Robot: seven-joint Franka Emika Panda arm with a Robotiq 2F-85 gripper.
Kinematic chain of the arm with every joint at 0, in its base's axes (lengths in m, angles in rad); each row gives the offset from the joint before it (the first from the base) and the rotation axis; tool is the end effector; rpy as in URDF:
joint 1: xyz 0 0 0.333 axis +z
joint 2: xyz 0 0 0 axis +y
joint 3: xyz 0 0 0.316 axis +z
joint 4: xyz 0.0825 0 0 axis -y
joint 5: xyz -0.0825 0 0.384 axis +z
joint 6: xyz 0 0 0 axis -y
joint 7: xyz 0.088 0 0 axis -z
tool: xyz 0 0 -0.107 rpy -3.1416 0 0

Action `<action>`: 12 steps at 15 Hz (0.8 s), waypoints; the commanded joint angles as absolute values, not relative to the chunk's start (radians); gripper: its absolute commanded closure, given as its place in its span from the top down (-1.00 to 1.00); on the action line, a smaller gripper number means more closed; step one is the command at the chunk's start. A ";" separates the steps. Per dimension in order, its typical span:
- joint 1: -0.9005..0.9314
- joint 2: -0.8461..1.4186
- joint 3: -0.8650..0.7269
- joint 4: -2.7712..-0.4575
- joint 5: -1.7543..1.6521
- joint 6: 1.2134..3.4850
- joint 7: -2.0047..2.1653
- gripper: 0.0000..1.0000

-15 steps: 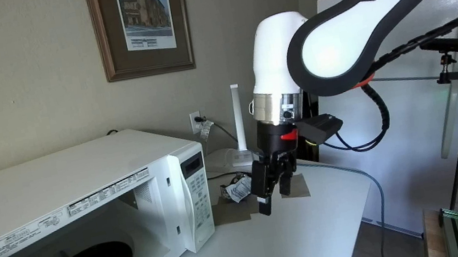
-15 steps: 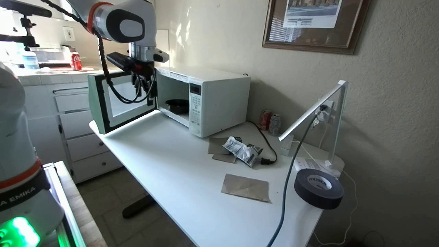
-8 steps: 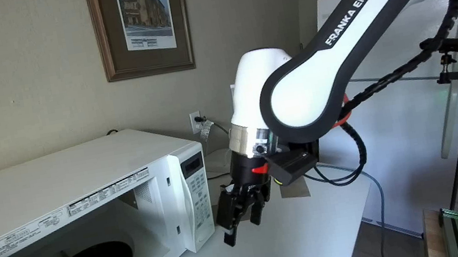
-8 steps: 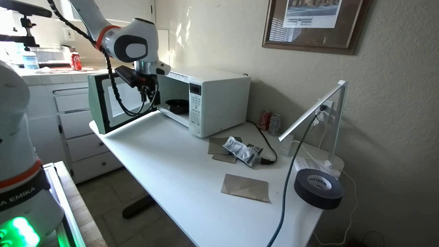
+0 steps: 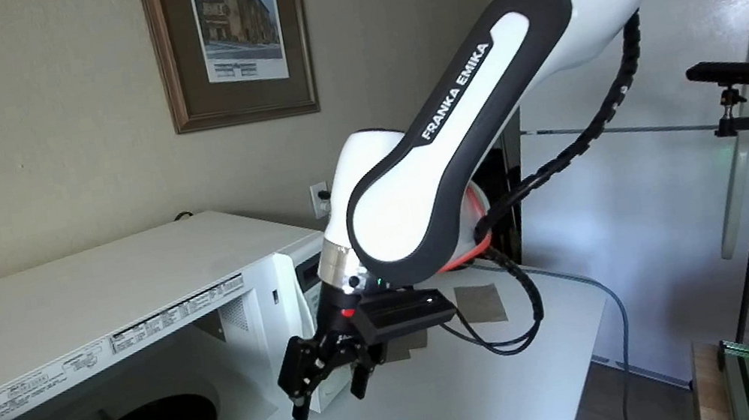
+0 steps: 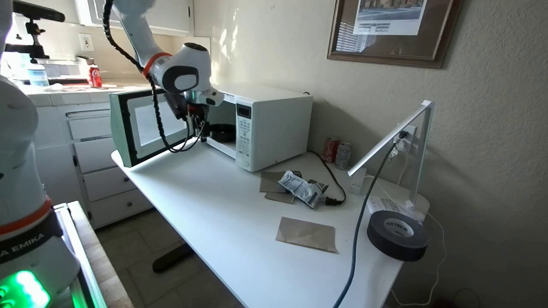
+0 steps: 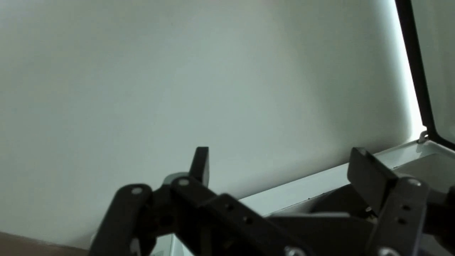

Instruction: Take the black bowl out of the microwave

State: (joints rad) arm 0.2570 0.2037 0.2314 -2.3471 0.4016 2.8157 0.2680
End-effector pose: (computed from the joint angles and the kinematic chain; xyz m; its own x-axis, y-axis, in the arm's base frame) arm 0.4831 0.2353 0.2724 0.9762 -0.1734 0.1304 -0.1264 -0.9431 -0.3074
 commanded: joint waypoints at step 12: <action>0.266 0.407 0.223 -2.165 0.360 2.884 0.358 1.00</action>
State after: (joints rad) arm 0.2693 0.4080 0.2204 -2.1654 0.3652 2.8856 0.3534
